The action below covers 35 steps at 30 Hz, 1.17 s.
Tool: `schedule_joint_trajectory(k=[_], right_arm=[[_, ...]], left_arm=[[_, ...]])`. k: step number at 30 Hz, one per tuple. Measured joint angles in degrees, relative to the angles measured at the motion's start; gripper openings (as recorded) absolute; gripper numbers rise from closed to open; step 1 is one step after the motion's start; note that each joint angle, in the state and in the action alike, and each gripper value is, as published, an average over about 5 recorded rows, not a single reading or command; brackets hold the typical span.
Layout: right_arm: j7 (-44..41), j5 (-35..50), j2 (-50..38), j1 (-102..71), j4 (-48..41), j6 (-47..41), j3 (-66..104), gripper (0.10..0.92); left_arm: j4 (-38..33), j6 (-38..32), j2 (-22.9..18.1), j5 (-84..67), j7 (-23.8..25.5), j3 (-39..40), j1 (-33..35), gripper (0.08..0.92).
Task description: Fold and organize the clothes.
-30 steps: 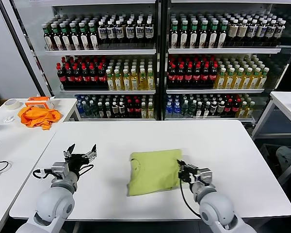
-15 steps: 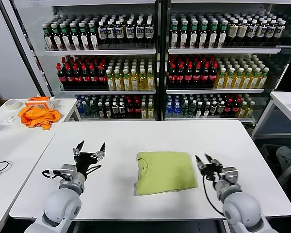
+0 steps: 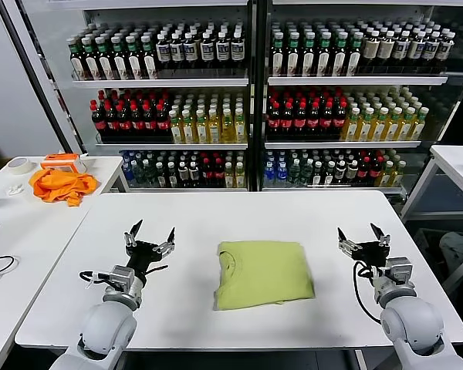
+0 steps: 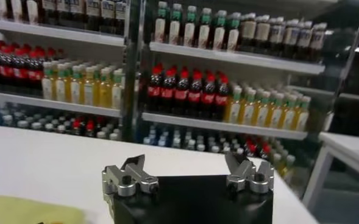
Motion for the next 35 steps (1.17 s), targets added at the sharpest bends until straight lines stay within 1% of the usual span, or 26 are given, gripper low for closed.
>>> schedule_joint_trajectory(k=[6,12,26,35], right_arm=[[-1.3,-3.3,0.4,0.4,-2.7,3.8,1.0,0.823],[-2.2,-5.3,0.9,0.4,-3.6,6.1,1.3,0.823],[-4.2,-9.0,2.5,-0.4,-4.4,9.1,2.4,0.823],[-5.1,-10.4,3.5,-0.3,-5.0,10.2,3.0,0.823]], left_arm=[[0.7,-1.6,-1.1,3.6,1.1,0.7,-0.7,0.822],[1.6,-2.4,-1.3,5.3,1.6,1.0,-1.4,0.823],[2.4,-5.8,-0.1,6.3,2.3,1.0,-2.2,0.822],[3.2,-6.1,0.7,6.0,1.9,1.8,-3.0,0.823]])
